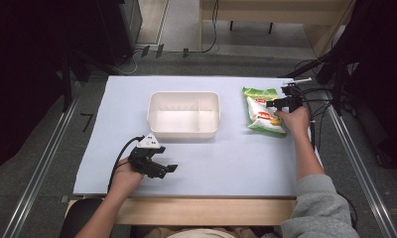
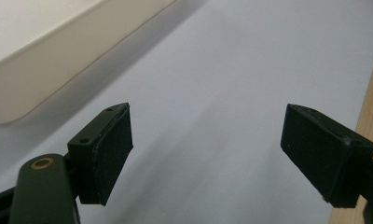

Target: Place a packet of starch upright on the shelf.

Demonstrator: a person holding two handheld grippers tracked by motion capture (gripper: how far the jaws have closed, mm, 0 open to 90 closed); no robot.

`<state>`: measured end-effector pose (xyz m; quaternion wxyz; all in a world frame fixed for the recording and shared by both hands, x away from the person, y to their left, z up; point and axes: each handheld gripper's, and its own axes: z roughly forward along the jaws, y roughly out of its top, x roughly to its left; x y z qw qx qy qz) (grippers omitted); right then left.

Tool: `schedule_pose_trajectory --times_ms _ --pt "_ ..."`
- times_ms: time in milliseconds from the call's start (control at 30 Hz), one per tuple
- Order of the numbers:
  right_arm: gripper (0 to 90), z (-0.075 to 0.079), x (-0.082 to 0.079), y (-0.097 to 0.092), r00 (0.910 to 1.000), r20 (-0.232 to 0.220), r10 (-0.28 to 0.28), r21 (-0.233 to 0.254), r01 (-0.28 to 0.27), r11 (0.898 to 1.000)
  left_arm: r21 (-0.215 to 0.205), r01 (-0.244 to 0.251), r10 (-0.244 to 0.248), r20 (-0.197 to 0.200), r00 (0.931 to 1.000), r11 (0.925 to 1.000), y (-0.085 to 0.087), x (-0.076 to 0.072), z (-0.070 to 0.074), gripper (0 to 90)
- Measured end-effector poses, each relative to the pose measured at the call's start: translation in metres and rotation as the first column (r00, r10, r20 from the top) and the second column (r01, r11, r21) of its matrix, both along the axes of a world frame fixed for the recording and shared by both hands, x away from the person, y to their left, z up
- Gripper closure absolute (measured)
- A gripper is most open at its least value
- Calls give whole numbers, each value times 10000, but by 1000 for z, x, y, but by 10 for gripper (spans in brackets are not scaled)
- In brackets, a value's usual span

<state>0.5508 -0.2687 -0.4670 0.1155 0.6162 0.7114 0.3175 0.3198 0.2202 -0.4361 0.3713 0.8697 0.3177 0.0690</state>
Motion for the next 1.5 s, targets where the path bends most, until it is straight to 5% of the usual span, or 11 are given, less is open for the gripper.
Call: schedule_pose_trajectory --times_ms 100,300,467,667,1067,1200,1367,1500 --pt "364 -3 0 0 10000 -50 -33 252 34 9997 -2 -24 24 11 10000 10000 -1 0 -1 174" --pt "488 1 -2 4 9994 -275 195 -59 -197 9998 56 42 -42 45 10000 10000 -3 0 0 173" --pt "720 0 -6 8 9993 -197 312 -328 -318 9990 55 62 -62 49 10000 10000 -4 1 -1 173" --pt "848 -1 -8 7 9992 -221 328 -174 -332 9993 -11 97 -97 46 9999 10000 -5 0 -1 173" --pt "898 8 -10 4 9997 -82 236 335 -233 9992 -30 77 -77 74 9999 10000 -2 1 0 173" --pt "898 21 -14 8 9982 141 586 247 -589 9980 13 76 -76 64 10000 10000 -3 1 0 173" --pt "889 7 -9 10 9976 -238 646 114 -644 9979 48 97 -98 75 9999 9999 -5 0 0 173" --pt "744 3 -5 8 9985 -169 530 24 -529 9986 -8 127 -127 56 9999 9999 -5 1 -1 173"
